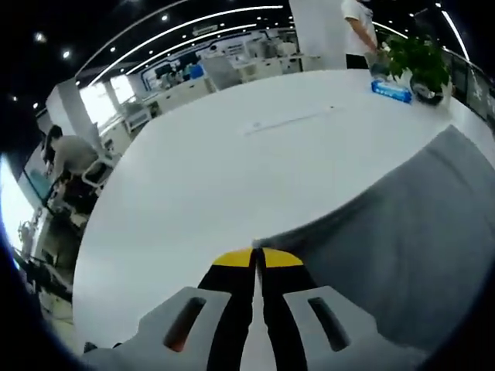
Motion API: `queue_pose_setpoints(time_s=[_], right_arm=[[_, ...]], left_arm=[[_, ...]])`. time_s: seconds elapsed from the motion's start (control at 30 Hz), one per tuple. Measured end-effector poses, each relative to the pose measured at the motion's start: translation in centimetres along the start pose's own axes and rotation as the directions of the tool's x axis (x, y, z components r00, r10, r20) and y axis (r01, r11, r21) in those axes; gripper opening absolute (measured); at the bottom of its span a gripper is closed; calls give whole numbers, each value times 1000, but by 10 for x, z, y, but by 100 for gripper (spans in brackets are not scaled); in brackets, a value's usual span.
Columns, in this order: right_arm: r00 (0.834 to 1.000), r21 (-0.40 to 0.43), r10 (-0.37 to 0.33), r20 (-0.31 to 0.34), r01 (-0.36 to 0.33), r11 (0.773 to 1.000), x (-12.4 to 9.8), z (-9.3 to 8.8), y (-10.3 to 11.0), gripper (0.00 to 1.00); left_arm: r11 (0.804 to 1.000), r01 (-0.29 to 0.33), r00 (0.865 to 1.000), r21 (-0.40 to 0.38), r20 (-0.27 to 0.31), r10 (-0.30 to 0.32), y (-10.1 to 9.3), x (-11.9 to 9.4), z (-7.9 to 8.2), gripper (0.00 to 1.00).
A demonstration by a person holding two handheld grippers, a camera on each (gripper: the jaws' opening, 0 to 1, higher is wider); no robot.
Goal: Open the folded towel by lifting each exposed corner and separating the folded layers until the towel lies flat within the target outline without major curled edges
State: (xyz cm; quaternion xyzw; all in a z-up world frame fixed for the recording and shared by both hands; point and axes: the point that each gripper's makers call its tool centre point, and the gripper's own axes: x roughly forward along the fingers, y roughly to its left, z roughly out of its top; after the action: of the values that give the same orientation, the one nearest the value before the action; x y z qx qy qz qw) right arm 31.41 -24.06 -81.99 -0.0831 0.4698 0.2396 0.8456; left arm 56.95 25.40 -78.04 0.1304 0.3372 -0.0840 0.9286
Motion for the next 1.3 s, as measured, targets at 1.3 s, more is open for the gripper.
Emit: queue_pose_setpoints(time_s=[1.3], right_arm=[[995,5,-57,87,57,998,-15,20,-43,19]], left_arm=[[944,272,949,-186,212,-232,-149,-108,-24,27]])
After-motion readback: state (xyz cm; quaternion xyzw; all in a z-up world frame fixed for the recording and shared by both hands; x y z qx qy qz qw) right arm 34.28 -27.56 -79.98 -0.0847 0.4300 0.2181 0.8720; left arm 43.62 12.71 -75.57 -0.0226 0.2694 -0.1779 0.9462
